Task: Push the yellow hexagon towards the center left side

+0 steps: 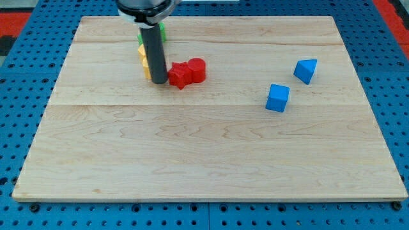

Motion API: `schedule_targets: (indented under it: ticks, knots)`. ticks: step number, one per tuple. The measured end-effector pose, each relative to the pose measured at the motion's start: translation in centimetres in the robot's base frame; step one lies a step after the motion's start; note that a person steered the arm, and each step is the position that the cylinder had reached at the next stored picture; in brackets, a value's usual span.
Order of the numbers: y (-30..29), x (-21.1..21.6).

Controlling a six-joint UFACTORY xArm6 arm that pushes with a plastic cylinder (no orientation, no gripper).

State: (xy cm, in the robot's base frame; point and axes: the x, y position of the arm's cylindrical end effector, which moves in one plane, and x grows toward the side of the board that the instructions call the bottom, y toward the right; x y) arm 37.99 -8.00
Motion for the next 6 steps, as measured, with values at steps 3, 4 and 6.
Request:
schedule_targets:
  ticks: [3,4,6]
  knots:
    - [-1.5,-8.3]
    - [-6.5,-3.9]
    - [-9.2,-3.4]
